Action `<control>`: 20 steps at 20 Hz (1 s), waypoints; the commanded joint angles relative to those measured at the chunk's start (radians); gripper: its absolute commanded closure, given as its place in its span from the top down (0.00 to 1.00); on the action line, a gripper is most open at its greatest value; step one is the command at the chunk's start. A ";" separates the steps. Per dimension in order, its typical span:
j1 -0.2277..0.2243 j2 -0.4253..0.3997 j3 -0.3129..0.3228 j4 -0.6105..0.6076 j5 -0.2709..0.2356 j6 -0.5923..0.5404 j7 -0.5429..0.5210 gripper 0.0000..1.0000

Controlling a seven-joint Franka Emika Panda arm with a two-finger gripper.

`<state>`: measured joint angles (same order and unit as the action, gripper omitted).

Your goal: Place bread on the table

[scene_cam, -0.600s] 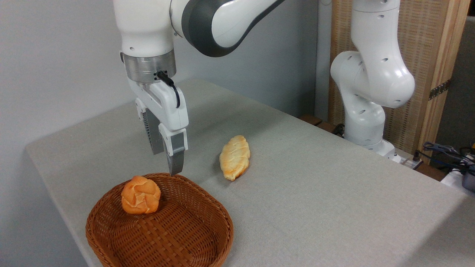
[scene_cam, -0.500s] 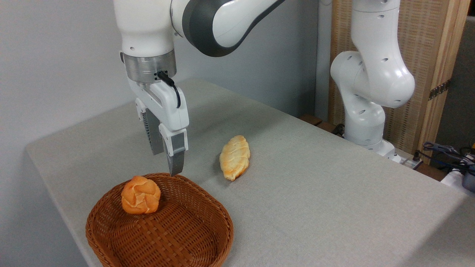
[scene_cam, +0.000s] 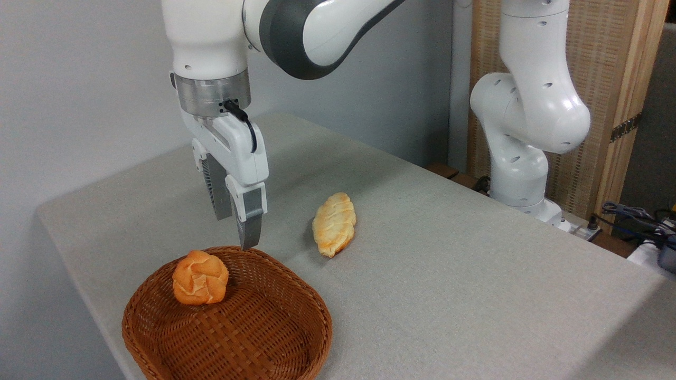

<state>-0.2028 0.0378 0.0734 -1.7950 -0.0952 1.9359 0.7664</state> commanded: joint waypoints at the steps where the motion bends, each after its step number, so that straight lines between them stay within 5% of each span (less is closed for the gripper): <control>1: -0.006 0.001 0.006 0.006 0.000 0.012 -0.019 1.00; 20: -0.007 0.005 -0.001 0.005 0.002 0.025 -0.007 1.00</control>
<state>-0.2052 0.0394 0.0705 -1.7950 -0.0952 1.9369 0.7664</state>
